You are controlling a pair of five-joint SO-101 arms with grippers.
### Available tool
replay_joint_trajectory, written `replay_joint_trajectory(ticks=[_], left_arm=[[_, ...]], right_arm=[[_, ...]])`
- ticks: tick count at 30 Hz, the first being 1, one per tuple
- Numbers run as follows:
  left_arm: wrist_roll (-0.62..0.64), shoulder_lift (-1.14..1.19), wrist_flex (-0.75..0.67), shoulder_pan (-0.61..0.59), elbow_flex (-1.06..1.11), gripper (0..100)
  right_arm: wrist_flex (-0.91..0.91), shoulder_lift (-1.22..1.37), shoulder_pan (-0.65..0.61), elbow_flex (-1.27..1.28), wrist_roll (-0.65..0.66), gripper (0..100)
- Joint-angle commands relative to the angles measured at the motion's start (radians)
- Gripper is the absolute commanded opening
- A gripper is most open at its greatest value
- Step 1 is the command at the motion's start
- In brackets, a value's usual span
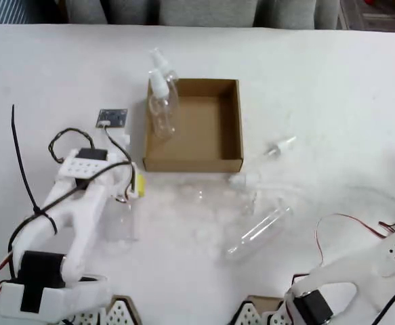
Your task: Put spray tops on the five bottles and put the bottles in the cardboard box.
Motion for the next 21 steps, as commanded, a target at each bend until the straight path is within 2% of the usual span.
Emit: replay_joint_trajectory(ticks=[1, 8, 11, 16, 21], left_arm=[[-0.009, -0.039, -0.021, -0.013, -0.005, 2], [-0.009, -0.039, -0.021, -0.013, -0.005, 2], [-0.009, -0.039, -0.021, -0.013, -0.005, 2], [-0.009, -0.039, -0.021, -0.013, -0.005, 2], [-0.011, -0.039, -0.021, -0.013, -0.005, 2]], right_arm=[[0.035, 0.018, -0.022, -0.141, -0.066, 2.0], [0.272, 0.027, -0.035, -0.407, -0.282, 2.2], [0.271, 0.021, -0.048, -0.434, -0.388, 2.7], [0.271, 0.044, -0.096, -0.430, -0.555, 12.6], [0.271, 0.102, -0.117, -0.437, -0.694, 12.7]])
